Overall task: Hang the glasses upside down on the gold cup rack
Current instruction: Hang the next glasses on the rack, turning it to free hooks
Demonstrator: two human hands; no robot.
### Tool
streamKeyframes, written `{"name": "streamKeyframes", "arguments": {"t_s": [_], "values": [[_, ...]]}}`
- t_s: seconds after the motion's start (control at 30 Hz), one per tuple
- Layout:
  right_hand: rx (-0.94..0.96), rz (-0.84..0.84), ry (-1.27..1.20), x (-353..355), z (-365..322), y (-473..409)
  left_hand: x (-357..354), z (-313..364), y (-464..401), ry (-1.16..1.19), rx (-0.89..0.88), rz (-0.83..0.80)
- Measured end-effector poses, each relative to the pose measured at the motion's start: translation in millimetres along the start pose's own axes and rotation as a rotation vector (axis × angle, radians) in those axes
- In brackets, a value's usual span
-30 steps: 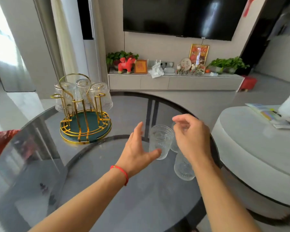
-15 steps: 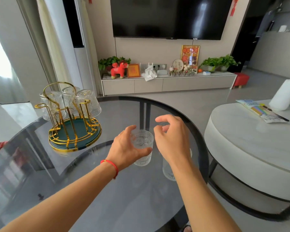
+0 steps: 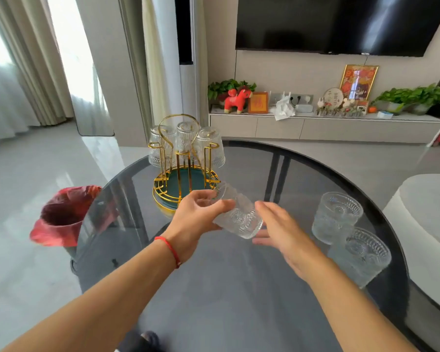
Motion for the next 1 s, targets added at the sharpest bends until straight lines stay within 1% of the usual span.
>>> {"name": "streamKeyframes", "arguments": {"t_s": [0.07, 0.13, 0.2, 0.23, 0.27, 0.3, 0.33, 0.37, 0.4, 0.43, 0.5, 0.67, 0.8, 0.83, 0.9, 1.0], "values": [[-0.124, -0.049, -0.295, -13.3, 4.6, -4.8, 2.9, 1.2, -1.3, 0.092, 0.026, -0.044], [-0.146, -0.06, -0.483, -23.0, 7.1, -10.3, 10.2, -0.3, -5.8, 0.123, 0.037, -0.096], [-0.138, -0.06, -0.579, -27.3, 9.2, -15.5, 19.2, -2.4, -12.8, 0.084, 0.023, -0.127], [-0.125, -0.051, -0.6, -27.9, 9.6, -18.2, 24.6, -3.9, -15.9, 0.028, 0.009, -0.101], [-0.1, -0.034, -0.606, -27.4, 9.7, -20.2, 29.4, -7.9, -19.9, -0.091, -0.019, -0.035], [-0.056, -0.015, -0.587, -26.9, 9.0, -22.7, 35.1, -12.4, -23.4, -0.281, -0.084, 0.06], [0.003, 0.007, -0.551, -26.2, 7.3, -24.4, 40.1, -17.5, -25.7, -0.525, -0.169, 0.155], [0.069, 0.036, -0.512, -26.1, 5.2, -25.7, 43.6, -23.3, -27.2, -0.757, -0.249, 0.196], [0.137, 0.063, -0.464, -28.1, 0.2, -28.2, 47.7, -27.9, -29.2, -0.936, -0.304, 0.185], [0.196, 0.097, -0.423, -25.0, -4.3, -27.8, 45.3, -32.4, -31.3, -1.058, -0.331, 0.129], [0.308, 0.124, -0.345, -29.5, -20.5, -28.4, 47.2, -38.6, -35.5, -1.146, -0.32, 0.027], [0.567, 0.067, -0.119, -74.6, -93.1, -37.1, 47.4, -34.9, -36.8, -1.299, -0.299, -0.016], [0.735, 0.1, 0.126, -120.1, -142.8, -56.9, 41.4, -34.6, -29.3, -1.491, -0.229, -0.191], [0.76, 0.084, 0.195, -130.8, -148.7, -64.0, 41.2, -35.5, -28.4, -1.519, -0.222, -0.21], [0.751, 0.036, 0.281, -149.6, -153.2, -77.7, 41.1, -36.4, -27.6, -1.541, -0.217, -0.234], [0.723, -0.006, 0.394, -168.8, -148.7, -93.0, 41.5, -36.4, -27.9, -1.482, -0.199, -0.244]]}}
Point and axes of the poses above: each hand's wrist, its own y-axis away from the middle knuckle, its own x-axis out of the back of the hand, z = x × y, the point moved 1 cm from there along -y, towards the middle knuckle, and after that the axes turned 13 degrees about -y, right-handed, at the moved point
